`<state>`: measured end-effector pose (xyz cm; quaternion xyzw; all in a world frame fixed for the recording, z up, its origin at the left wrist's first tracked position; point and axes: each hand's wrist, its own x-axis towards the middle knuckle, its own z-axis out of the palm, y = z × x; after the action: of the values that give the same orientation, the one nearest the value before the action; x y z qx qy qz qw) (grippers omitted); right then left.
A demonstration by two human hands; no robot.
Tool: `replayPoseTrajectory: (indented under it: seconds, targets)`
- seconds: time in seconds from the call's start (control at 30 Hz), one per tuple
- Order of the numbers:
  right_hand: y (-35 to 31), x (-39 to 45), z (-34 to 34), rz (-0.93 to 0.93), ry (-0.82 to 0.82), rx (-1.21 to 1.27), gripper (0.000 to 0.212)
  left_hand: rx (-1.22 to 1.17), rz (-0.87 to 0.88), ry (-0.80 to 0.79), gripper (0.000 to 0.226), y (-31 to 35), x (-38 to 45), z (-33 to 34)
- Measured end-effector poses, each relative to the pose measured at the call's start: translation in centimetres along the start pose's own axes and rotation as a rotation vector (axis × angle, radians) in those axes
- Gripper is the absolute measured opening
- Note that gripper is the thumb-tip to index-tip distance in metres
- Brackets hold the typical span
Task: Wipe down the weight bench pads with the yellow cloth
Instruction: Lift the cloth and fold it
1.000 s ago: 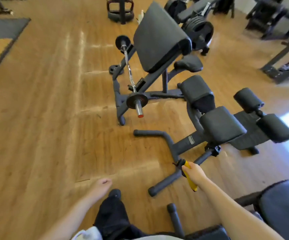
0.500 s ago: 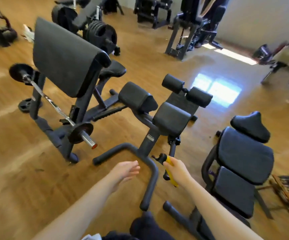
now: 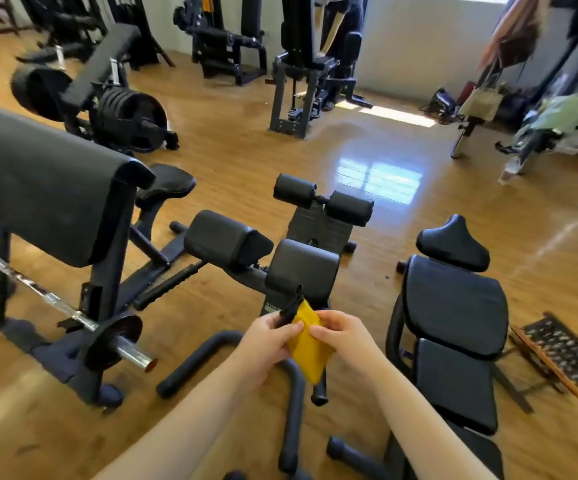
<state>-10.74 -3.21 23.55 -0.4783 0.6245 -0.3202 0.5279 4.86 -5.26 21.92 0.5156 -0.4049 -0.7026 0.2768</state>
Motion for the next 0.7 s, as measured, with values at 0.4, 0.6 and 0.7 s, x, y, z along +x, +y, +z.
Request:
replayPoseTrajectory:
  seconds: [0.4, 0.6, 0.7]
  targets:
    - [-2.7, 0.4, -0.6, -0.068, 0.159, -0.001, 0.014, 0.278, 0.266, 0.004, 0.031, 3.6, 1.4, -2.5]
    - [-3.1, 0.8, -0.7, -0.237, 0.330, -0.059, 0.018, 0.330, 0.330, -0.054, 0.010, 4.4, 1.8, -3.5]
    - [-3.5, 1.1, -0.8, -0.347, 0.419, -0.134, 0.015, 0.362, 0.356, -0.044, 0.005, 4.7, 1.9, -3.5]
